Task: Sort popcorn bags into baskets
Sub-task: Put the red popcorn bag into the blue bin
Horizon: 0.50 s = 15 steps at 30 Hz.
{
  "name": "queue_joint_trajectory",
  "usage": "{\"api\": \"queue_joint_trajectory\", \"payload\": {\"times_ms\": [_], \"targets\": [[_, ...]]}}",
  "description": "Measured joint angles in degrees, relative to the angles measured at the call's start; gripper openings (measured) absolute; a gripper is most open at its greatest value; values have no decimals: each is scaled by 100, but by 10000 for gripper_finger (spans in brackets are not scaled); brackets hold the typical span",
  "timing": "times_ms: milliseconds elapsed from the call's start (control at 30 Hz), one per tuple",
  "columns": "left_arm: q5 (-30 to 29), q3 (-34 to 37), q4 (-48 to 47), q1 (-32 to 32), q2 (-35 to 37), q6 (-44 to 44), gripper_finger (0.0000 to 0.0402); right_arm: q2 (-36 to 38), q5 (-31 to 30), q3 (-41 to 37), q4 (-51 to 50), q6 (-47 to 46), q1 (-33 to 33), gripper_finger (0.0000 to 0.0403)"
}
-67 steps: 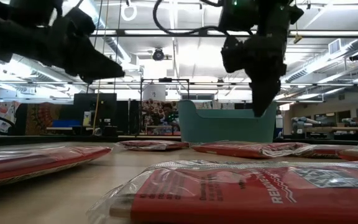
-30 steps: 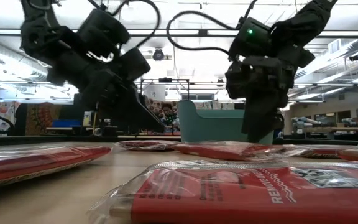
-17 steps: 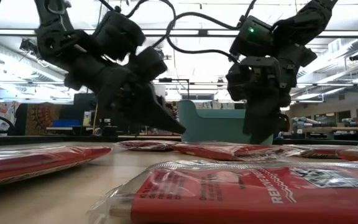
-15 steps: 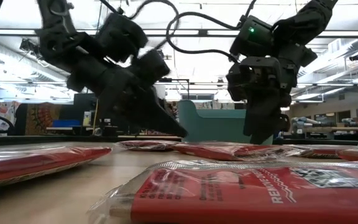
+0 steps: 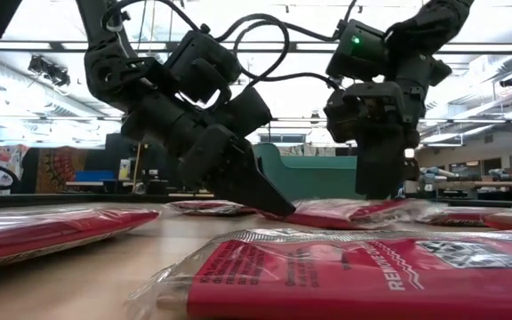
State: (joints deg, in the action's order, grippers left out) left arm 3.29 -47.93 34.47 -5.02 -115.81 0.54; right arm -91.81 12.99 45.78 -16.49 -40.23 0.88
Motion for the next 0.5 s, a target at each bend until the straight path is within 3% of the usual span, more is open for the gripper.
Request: {"api": "queue_joint_trajectory", "payload": {"times_ms": [267,500], "targets": [[218,6,-139,0,-6,-18,141,0,-89,304,-497,17,-7,208],[231,11,-158,-2,-12,-31,141,2,-42,45,200,-69,-34,207]]}}
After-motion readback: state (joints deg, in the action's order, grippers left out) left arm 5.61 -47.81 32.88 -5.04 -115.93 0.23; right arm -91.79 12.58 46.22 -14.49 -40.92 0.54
